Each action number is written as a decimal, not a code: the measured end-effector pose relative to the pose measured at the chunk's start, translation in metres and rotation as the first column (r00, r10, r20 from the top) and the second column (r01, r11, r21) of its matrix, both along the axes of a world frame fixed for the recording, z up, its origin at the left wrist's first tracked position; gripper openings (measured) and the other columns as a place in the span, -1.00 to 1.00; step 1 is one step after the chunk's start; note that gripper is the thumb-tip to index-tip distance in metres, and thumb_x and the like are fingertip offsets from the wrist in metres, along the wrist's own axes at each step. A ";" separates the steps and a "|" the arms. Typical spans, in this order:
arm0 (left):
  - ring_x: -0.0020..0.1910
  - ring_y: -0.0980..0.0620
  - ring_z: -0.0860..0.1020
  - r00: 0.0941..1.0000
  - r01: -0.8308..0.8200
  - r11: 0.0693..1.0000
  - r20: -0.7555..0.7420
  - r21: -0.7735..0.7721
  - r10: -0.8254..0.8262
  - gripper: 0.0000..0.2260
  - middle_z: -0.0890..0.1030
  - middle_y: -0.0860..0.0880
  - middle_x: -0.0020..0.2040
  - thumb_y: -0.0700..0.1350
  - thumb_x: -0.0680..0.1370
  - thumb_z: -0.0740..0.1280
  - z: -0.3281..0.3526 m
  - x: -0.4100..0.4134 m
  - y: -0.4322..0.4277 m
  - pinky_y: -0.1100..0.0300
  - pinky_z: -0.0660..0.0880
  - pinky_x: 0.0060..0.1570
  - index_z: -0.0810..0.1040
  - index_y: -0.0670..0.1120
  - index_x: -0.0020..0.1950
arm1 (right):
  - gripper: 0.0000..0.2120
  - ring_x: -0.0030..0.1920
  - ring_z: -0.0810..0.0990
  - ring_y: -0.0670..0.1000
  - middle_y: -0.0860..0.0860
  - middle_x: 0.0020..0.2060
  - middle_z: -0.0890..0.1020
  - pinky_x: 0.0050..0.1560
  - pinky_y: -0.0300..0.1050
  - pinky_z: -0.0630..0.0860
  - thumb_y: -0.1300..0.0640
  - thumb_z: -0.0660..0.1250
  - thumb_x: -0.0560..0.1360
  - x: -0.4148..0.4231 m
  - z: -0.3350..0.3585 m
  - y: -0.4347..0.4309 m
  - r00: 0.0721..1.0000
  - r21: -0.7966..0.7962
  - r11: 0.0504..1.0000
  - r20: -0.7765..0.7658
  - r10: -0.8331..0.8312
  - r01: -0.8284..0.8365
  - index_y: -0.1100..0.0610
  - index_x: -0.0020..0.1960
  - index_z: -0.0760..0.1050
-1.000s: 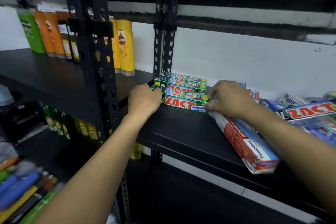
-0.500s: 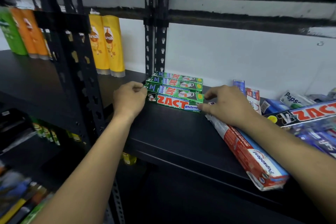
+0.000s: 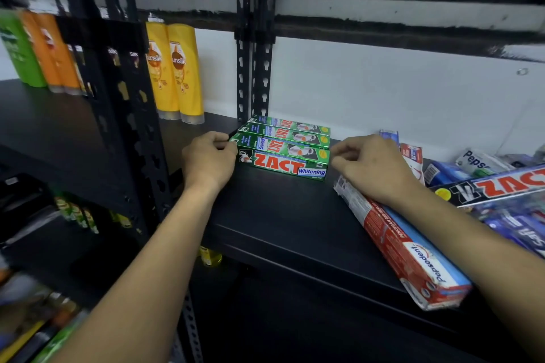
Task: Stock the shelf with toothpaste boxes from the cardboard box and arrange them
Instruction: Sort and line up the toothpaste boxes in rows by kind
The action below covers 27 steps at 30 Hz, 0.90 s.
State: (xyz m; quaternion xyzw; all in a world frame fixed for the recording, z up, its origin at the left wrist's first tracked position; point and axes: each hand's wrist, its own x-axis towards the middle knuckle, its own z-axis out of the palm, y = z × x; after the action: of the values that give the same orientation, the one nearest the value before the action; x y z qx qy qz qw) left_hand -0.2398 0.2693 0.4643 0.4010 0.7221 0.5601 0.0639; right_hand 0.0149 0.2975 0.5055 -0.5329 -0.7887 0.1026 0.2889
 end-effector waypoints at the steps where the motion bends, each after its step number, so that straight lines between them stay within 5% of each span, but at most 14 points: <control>1: -0.06 0.12 0.55 1.000 0.000 1.000 0.004 0.000 0.000 -0.77 0.68 0.01 0.02 -0.07 0.54 0.38 0.000 0.000 0.000 0.30 0.41 0.00 0.65 -0.07 0.16 | -0.78 -0.05 0.65 -0.13 -0.16 -0.17 0.70 0.12 -0.12 0.56 0.04 0.33 0.43 0.001 0.000 0.000 1.000 -0.004 1.000 -0.025 -0.006 0.006 -0.03 0.02 0.68; 12: -0.02 0.07 0.60 1.000 -0.027 0.999 0.005 -0.028 0.027 -0.81 0.69 0.04 -0.01 -0.05 0.54 0.38 0.001 0.001 -0.003 0.21 0.51 0.03 0.67 -0.03 0.11 | -0.72 0.09 0.61 -0.05 -0.15 0.06 0.69 0.18 0.00 0.54 0.04 0.29 0.46 0.001 0.001 -0.003 0.994 -0.018 0.998 0.098 0.057 -0.055 -0.08 0.11 0.67; 21: -0.07 0.11 0.57 0.999 -0.029 0.999 0.043 -0.027 0.030 -0.80 0.69 0.06 -0.03 -0.10 0.52 0.38 0.002 0.001 -0.004 0.26 0.48 -0.01 0.68 0.00 0.12 | -0.71 0.03 0.63 -0.09 -0.20 -0.08 0.70 0.20 0.02 0.53 0.03 0.29 0.43 0.001 -0.001 -0.001 0.995 -0.016 0.999 0.086 0.041 -0.040 -0.07 0.11 0.65; 27: -0.07 0.11 0.57 0.999 -0.039 0.999 0.036 -0.018 0.040 -0.81 0.69 0.06 -0.02 -0.08 0.53 0.36 0.002 0.001 -0.004 0.25 0.48 -0.01 0.69 0.00 0.10 | -0.69 0.12 0.60 -0.03 -0.15 0.10 0.68 0.23 0.03 0.50 0.03 0.28 0.46 0.001 -0.001 -0.001 0.990 0.003 0.999 0.132 0.047 -0.047 -0.10 0.16 0.65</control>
State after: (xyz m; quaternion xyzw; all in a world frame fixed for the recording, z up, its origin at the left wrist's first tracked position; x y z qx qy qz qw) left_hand -0.2391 0.2649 0.4662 0.3758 0.7335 0.5620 0.0693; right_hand 0.0160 0.2969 0.5046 -0.5188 -0.8187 0.0717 0.2354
